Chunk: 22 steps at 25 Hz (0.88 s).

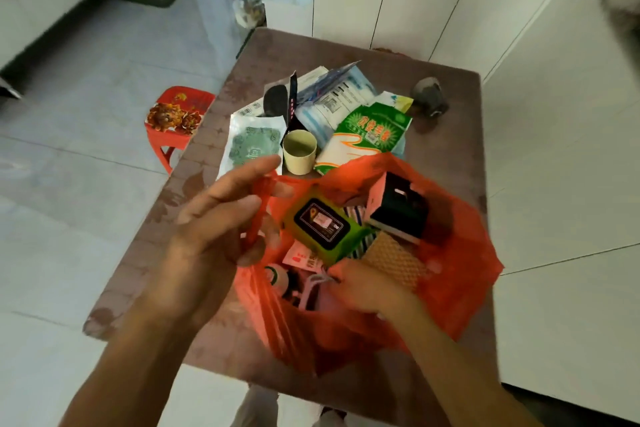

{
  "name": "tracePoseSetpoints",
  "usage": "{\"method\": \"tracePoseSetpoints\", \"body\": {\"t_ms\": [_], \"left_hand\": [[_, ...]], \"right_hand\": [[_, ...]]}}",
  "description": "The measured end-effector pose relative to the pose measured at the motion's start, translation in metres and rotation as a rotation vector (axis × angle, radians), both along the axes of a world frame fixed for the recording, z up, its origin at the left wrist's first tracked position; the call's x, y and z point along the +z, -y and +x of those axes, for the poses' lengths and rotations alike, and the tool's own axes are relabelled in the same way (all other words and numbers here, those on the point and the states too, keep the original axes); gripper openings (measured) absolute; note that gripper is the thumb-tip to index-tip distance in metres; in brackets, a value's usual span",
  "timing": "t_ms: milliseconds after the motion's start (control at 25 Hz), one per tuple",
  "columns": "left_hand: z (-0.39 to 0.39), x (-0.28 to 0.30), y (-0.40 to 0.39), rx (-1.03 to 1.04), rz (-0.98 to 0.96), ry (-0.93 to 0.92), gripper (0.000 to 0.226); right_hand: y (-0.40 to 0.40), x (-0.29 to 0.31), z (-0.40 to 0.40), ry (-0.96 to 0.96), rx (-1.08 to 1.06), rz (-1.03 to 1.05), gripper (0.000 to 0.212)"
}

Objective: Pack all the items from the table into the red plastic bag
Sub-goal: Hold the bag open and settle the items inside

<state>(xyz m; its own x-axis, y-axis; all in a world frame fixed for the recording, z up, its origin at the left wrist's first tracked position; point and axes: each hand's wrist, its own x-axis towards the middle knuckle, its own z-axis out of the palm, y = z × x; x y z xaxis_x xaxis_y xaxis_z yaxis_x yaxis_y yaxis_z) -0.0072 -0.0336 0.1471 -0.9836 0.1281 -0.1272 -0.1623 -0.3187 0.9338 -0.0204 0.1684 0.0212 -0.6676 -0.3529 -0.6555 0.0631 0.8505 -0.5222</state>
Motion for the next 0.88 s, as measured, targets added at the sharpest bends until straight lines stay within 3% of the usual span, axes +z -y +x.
{"method": "tracePoseSetpoints", "body": {"t_ms": [120, 240, 280, 320, 360, 400, 440, 520, 560, 600, 680, 720, 800, 880], "left_hand": [[0.006, 0.001, -0.017, 0.036, -0.128, 0.002, 0.039], [0.005, -0.003, -0.016, 0.152, -0.133, 0.043, 0.037], [0.004, -0.003, -0.014, 0.172, -0.137, 0.051, 0.037], [0.002, -0.002, -0.014, 0.184, -0.135, 0.05, 0.037], [-0.002, -0.001, -0.016, 0.192, -0.126, 0.045, 0.037], [-0.005, 0.0, -0.021, 0.192, -0.126, 0.045, 0.037], [-0.007, 0.001, -0.026, 0.186, -0.133, 0.043, 0.037], [-0.011, 0.005, -0.033, 0.178, -0.157, 0.048, 0.036], [-0.012, 0.008, -0.033, 0.176, -0.171, 0.054, 0.035], [-0.013, 0.01, -0.031, 0.173, -0.18, 0.056, 0.035], [-0.015, 0.014, -0.027, 0.182, -0.18, 0.063, 0.034], [-0.016, 0.016, -0.027, 0.197, -0.183, 0.067, 0.034], [-0.023, 0.022, -0.032, 0.21, -0.221, 0.063, 0.032], [-0.036, 0.028, -0.045, 0.191, -0.282, 0.039, 0.03]], "right_hand": [[-0.006, 0.01, 0.001, -0.212, 0.05, 0.076, 0.018], [-0.065, 0.046, -0.002, -0.608, -0.326, 0.063, 0.018], [-0.087, 0.053, -0.003, -0.661, -0.361, 0.068, 0.017], [-0.114, 0.035, 0.002, -0.64, -0.328, 0.086, 0.018], [-0.139, 0.012, 0.002, -0.548, -0.151, 0.118, 0.02], [-0.172, -0.036, 0.006, -0.419, 0.015, 0.225, 0.025], [-0.207, -0.075, 0.012, -0.417, 0.124, 0.348, 0.029], [-0.227, -0.103, 0.017, -0.3, 0.18, 0.371, 0.032], [-0.212, -0.092, 0.024, -0.128, 0.142, 0.338, 0.029], [-0.196, -0.064, 0.025, -0.071, 0.11, 0.393, 0.023], [-0.183, -0.003, 0.02, -0.085, 0.103, 0.439, 0.019], [-0.179, 0.01, 0.012, -0.031, 0.031, 0.279, 0.024], [-0.162, 0.061, -0.003, 0.092, -0.448, -0.319, 0.037], [-0.145, 0.104, -0.02, 0.095, -0.775, -0.933, 0.027]]}}
